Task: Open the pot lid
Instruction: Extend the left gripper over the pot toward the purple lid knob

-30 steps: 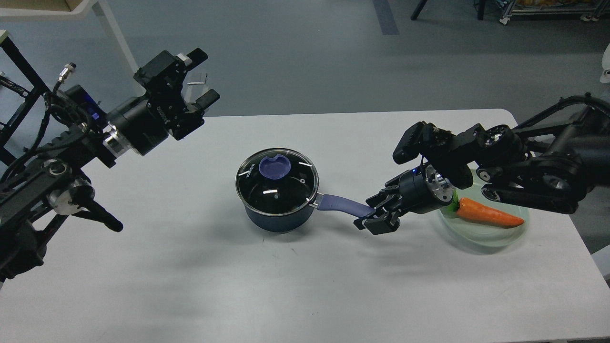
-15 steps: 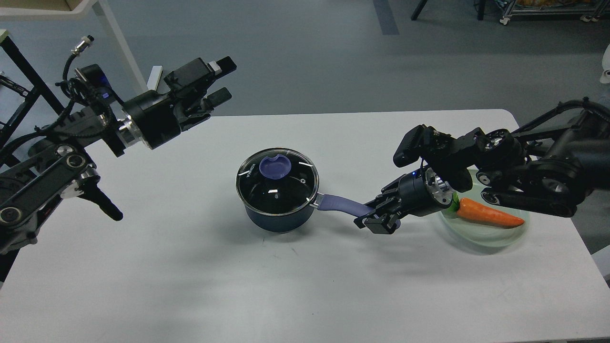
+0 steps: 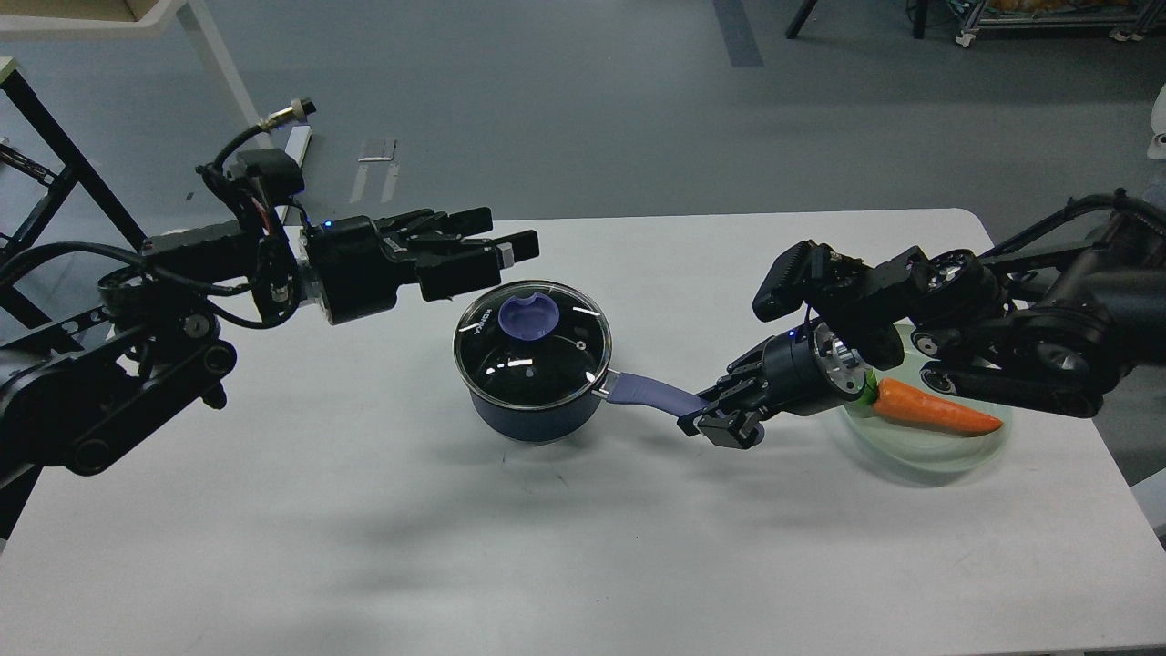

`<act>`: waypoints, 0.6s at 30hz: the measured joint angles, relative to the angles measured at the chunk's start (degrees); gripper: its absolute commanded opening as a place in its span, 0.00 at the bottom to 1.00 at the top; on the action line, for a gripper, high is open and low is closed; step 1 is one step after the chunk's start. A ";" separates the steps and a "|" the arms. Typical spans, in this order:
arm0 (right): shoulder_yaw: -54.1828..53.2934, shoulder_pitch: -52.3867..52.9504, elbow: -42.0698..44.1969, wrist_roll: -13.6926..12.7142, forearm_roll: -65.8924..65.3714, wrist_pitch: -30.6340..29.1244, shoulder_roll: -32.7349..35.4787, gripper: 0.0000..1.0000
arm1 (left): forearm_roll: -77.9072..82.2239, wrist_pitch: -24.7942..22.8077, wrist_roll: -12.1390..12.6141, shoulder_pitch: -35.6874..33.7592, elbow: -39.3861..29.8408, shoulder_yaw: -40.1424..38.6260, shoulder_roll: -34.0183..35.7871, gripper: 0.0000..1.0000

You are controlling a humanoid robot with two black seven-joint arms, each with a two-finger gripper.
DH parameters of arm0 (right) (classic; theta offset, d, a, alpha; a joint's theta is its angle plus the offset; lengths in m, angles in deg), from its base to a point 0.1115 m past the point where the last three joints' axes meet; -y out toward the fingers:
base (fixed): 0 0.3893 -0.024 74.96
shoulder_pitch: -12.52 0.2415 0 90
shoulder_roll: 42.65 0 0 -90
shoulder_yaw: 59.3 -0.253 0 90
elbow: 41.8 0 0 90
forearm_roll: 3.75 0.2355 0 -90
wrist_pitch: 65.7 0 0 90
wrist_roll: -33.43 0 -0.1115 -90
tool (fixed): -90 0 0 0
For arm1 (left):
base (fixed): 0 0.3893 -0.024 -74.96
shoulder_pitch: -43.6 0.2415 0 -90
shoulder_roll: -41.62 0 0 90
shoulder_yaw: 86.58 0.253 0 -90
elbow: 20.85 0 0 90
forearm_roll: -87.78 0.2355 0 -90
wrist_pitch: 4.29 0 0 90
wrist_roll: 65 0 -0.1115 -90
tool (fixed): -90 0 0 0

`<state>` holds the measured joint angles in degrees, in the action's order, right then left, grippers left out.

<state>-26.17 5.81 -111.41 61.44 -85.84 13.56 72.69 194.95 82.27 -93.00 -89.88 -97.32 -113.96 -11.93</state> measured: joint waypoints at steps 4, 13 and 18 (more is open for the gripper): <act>0.00 -0.12 0.00 -0.01 0.07 0.01 0.44 0.31 | 4.00 8.07 -0.02 -0.77 2.10 7.43 0.02 0.99; 0.75 -0.45 -0.08 -0.01 0.08 0.03 0.85 0.31 | 5.20 12.62 -0.01 -1.21 12.48 10.17 -3.17 0.99; 0.81 -0.49 -0.09 -0.03 0.07 0.02 0.57 0.31 | 5.64 13.41 0.00 -1.91 14.69 10.94 -4.92 0.99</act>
<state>-25.36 5.32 -111.49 61.41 -85.77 13.58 73.26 200.59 95.68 -93.00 -91.78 -82.63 -103.02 -16.85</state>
